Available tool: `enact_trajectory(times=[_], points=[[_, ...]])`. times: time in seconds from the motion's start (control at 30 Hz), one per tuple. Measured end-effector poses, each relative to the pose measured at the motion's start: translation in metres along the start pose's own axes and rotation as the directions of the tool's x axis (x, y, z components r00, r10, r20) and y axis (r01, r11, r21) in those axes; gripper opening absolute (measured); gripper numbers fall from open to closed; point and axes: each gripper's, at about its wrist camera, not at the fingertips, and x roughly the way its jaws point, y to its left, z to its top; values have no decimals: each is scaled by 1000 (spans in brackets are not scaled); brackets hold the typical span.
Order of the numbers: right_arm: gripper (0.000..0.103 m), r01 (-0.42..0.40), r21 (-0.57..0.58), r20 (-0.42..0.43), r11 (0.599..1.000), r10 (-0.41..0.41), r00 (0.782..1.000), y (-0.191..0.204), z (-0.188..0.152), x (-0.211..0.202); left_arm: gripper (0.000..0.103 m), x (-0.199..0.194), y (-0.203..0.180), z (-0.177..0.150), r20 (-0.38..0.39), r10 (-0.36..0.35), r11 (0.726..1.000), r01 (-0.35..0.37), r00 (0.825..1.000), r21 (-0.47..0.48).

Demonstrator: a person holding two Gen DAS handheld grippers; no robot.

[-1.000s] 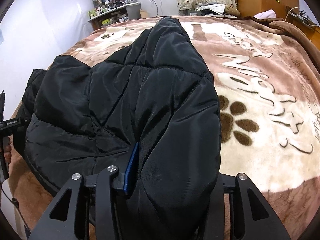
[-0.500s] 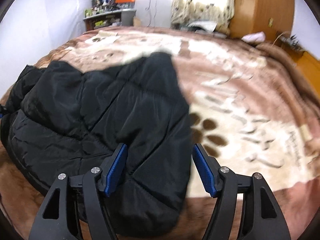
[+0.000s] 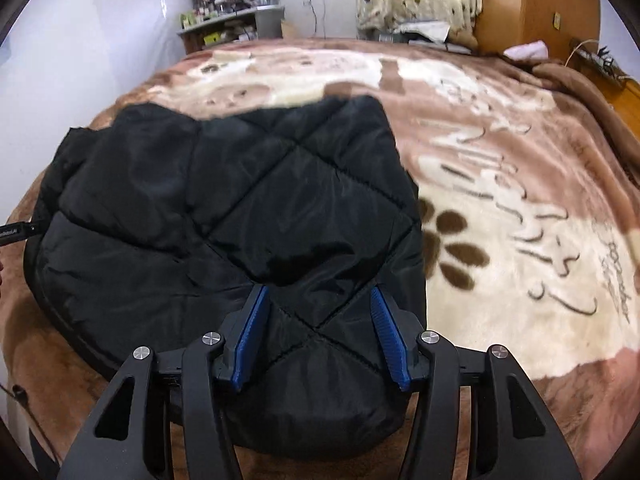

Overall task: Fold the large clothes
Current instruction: 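Lower the folded jacket onto the blanket and open both grippers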

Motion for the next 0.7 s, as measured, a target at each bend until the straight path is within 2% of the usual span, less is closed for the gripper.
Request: enact_trajectory(times=[0.03,0.1,0.2,0.3,0.43,0.53,0.63,0.7], points=[[52,0,2,-5,1000,0,1000,0,-2,2,79,3,4,-1,-14,-21,999,20,1000,-33],[52,-6,12,-8,1000,6,1000,-2,-4,4,79,4,7,-3,-10,-34,999,34,999,-41],[52,6,16,-10,1000,-5,1000,-1,-3,1,80,2,5,-4,-7,-14,1000,14,1000,-20],[52,32,14,-3,999,-31,1000,2,-1,-9,79,-7,7,-6,-1,-18,999,18,1000,-49],[52,49,39,36,998,-50,998,5,-2,-35,79,-35,5,-14,52,4,999,-1,999,-47],[53,50,43,65,998,-52,997,9,-6,-57,79,-63,1,-27,89,-33,999,36,996,-37],[57,36,45,103,998,-40,994,15,-12,-80,80,-92,-10,-44,133,-20,1000,22,991,-9],[58,21,47,119,999,-26,993,20,-18,-93,82,-108,-18,-57,147,-49,999,48,988,14]])
